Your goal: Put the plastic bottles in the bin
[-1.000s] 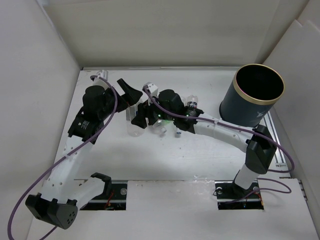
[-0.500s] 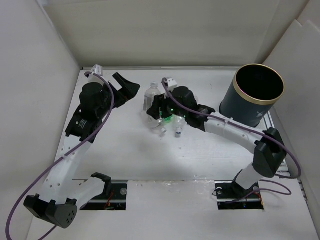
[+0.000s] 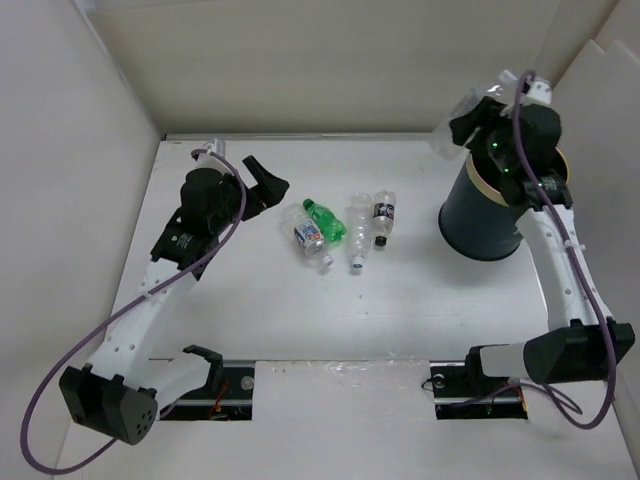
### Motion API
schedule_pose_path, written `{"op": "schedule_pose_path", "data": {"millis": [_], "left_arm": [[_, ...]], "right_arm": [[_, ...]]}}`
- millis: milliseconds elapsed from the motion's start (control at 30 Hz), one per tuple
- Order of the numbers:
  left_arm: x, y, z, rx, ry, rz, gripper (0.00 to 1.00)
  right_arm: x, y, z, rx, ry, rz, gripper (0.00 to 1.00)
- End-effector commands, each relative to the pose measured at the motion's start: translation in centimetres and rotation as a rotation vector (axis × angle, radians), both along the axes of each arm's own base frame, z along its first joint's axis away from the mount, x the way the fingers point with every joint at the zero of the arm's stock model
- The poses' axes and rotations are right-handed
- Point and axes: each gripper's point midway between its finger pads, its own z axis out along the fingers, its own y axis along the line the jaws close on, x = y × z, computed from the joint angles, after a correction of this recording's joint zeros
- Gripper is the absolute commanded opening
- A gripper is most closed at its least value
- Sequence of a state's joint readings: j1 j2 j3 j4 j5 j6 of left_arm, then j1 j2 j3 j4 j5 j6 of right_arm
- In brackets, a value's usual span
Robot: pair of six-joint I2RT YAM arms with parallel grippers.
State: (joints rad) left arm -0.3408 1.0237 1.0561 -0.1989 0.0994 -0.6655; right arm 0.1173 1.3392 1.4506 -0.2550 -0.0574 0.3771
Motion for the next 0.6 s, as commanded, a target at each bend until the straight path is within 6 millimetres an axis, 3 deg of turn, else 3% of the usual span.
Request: {"op": "schedule_pose_path", "data": {"millis": [0,100,167,233,300,333,367,400,433,567], "left_arm": [[1.2,-1.7,-0.2,0.010,-0.046,-0.082,1.00],[2.0,-3.1,-2.2,0.007,-0.012,-0.134,1.00],[2.4,-3.5,-3.9,0.012,0.020,-0.146,1.00],[2.7,-3.9,-4.5,0.004,0.035,-0.153,1.00],[3.0,-4.2,-6.4,0.014,0.085,-0.165,1.00],[3.1,-4.4,-6.9,0.014,0.099,-0.173,1.00],[3.2,-4.4,-7.4,0.018,0.111,-0.173,1.00],[3.2,-4.4,-8.7,0.030,0.155,-0.173,1.00],[3.2,-4.4,-9.1,0.032,0.164,-0.173,1.00],[3.2,-3.8,-10.1,0.045,0.217,-0.130,1.00]], "right_arm": [[-1.9,-5.5,3.3,-0.011,-0.050,-0.103,0.00],[-2.6,-9.2,4.4,0.017,-0.086,-0.185,0.00],[-2.6,-10.2,4.4,0.013,-0.086,-0.226,0.00],[-2.5,-12.1,3.1,0.002,-0.040,-0.332,0.00],[-2.5,-13.8,1.8,-0.002,0.005,-0.419,0.01],[-2.8,-15.4,0.8,-0.008,0.040,-0.510,0.17],[-3.1,-16.1,0.6,-0.006,0.051,-0.561,0.48],[-3.2,-16.8,0.1,-0.001,0.059,-0.604,0.85],[-3.8,-17.5,0.3,-0.009,0.058,-0.649,1.00],[-4.6,-18.2,-0.2,0.008,0.091,-0.706,1.00]]}}
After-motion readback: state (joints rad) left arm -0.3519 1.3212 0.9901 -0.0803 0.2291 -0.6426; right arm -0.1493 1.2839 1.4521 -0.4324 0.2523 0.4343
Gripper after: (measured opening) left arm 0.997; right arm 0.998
